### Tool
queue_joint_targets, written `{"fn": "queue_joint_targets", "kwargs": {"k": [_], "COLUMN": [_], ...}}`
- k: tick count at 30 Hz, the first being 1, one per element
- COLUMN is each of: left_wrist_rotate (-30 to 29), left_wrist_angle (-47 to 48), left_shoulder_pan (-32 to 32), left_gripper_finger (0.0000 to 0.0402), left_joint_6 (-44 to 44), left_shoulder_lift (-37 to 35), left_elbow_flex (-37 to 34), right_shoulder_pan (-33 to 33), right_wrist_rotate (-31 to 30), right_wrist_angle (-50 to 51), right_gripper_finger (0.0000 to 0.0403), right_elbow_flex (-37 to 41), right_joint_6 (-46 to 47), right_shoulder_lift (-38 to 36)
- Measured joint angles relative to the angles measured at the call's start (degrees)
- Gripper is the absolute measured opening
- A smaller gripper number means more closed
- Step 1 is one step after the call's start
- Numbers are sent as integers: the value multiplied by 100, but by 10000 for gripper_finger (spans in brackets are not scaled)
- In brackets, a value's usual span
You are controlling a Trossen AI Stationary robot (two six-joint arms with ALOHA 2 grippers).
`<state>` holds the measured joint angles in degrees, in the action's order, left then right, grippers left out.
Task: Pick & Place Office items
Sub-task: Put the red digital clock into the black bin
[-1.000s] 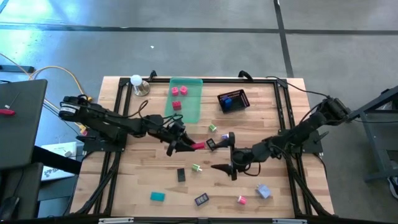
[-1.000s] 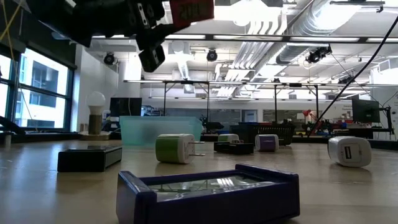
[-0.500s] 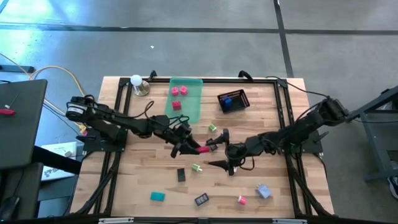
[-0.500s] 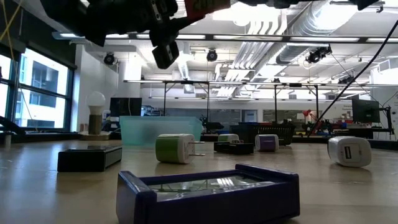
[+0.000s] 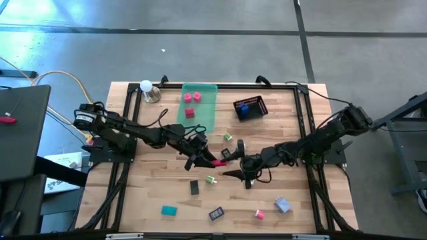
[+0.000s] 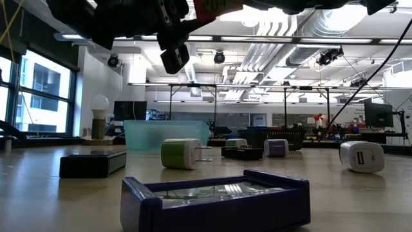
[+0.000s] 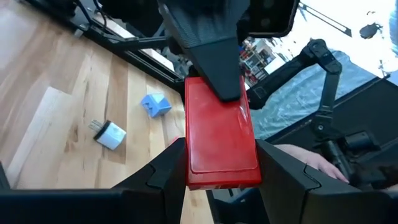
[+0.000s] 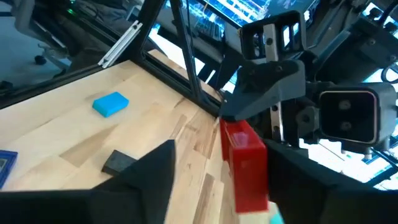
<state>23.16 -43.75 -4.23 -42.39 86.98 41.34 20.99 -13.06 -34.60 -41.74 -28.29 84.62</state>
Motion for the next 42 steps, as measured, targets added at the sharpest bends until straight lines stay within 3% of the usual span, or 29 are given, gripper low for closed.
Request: {"fn": "queue_joint_targets", "kwargs": {"k": [10, 14, 23, 33, 37, 42], "left_wrist_rotate": [11, 13, 7, -96, -25, 157], "left_wrist_angle": [22, 22, 20, -36, -17, 220], "left_shoulder_pan": [-4, -4, -2, 23, 171, 328], "left_gripper_finger": [155, 155, 161, 258, 277, 280], "left_joint_6": [-7, -33, 92, 764, 1452, 2838], "left_shoulder_lift": [-2, -2, -2, -13, -13, -24], "left_elbow_flex": [0, -2, -7, -4, -4, -4], "right_shoulder_pan": [-7, -7, -4, 54, 222, 358], "right_wrist_rotate": [-70, -94, -89, -47, -575, -988], "right_wrist_angle": [-14, -17, 58, 343, 548, 1270], "right_gripper_finger": [88, 53, 51, 51, 51, 52], "right_elbow_flex": [-2, -7, -11, 2, 2, 2], "right_joint_6": [0, -32, -28, 170, 255, 1083], "right_shoulder_lift": [-2, -6, -9, 0, 1, -164]}}
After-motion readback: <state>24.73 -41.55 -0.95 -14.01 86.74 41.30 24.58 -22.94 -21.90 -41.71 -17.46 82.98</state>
